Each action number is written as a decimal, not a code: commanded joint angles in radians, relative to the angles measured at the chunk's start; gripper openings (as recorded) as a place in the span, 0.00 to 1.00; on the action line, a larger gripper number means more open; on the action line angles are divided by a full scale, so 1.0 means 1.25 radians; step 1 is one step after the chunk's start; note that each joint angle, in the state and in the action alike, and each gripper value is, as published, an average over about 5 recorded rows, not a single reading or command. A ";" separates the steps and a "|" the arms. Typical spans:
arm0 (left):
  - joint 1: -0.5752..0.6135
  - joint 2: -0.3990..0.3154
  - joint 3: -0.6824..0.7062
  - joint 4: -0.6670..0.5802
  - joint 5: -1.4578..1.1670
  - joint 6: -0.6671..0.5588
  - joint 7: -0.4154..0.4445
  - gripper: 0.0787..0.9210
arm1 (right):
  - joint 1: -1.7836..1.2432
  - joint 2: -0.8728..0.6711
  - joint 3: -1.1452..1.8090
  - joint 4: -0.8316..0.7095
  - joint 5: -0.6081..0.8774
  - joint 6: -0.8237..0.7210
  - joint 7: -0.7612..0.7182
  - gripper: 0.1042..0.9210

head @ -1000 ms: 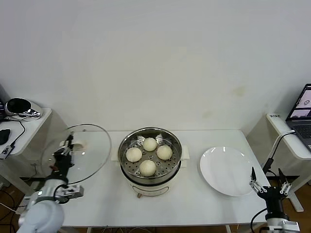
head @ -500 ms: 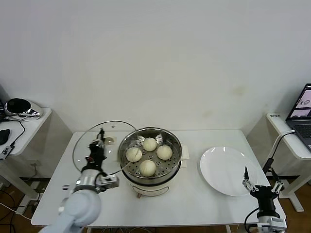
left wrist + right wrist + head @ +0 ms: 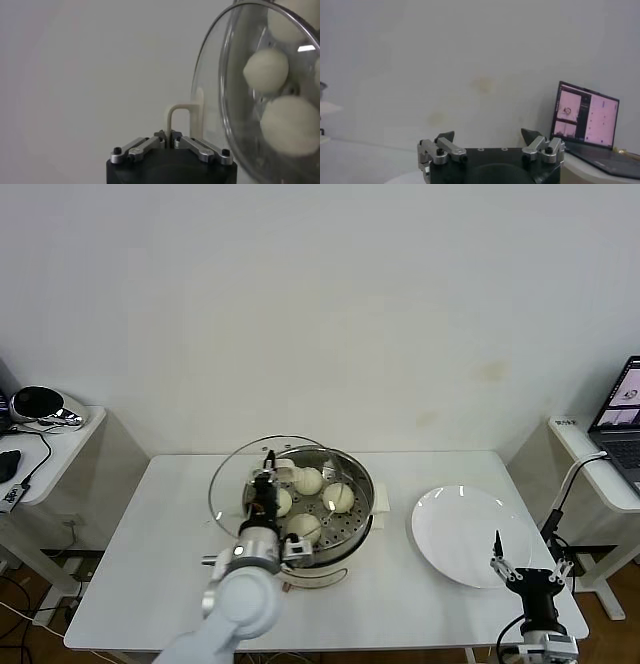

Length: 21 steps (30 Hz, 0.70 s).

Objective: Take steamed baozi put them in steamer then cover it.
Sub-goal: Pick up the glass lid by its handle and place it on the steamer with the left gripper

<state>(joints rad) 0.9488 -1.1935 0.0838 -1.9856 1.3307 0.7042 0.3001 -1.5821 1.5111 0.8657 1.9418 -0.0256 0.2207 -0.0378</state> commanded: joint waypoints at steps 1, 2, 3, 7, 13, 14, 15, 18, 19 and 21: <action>-0.047 -0.114 0.077 0.072 0.086 0.019 0.033 0.06 | -0.002 0.001 -0.005 -0.003 -0.008 0.002 0.002 0.88; -0.048 -0.119 0.078 0.078 0.089 0.018 0.033 0.06 | -0.003 0.001 -0.005 -0.003 -0.008 0.002 0.002 0.88; -0.049 -0.123 0.079 0.084 0.093 0.017 0.032 0.06 | -0.002 0.000 -0.005 -0.004 -0.008 0.003 0.002 0.88; -0.046 -0.138 0.080 0.103 0.106 0.014 0.030 0.06 | -0.002 -0.002 -0.005 -0.008 -0.007 0.005 0.001 0.88; -0.031 -0.145 0.070 0.127 0.125 0.005 0.023 0.06 | -0.004 -0.008 -0.006 -0.017 -0.005 0.011 0.001 0.88; -0.029 -0.145 0.067 0.129 0.127 0.004 0.023 0.06 | -0.004 -0.009 -0.005 -0.017 -0.005 0.011 0.000 0.88; -0.028 -0.145 0.065 0.131 0.128 0.003 0.022 0.06 | -0.004 -0.010 -0.005 -0.017 -0.004 0.011 0.000 0.88; -0.026 -0.145 0.059 0.137 0.130 0.001 0.020 0.06 | -0.003 -0.012 -0.006 -0.018 -0.003 0.012 -0.002 0.88; -0.025 -0.145 0.057 0.140 0.129 0.000 0.019 0.06 | -0.003 -0.013 -0.007 -0.019 -0.002 0.013 -0.002 0.88; -0.022 -0.146 0.053 0.145 0.129 -0.003 0.015 0.06 | -0.003 -0.014 -0.009 -0.021 -0.002 0.016 -0.004 0.88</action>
<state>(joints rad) 0.9201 -1.3495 0.1472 -1.8409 1.4678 0.7031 0.3206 -1.5866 1.4953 0.8572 1.9206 -0.0272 0.2370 -0.0408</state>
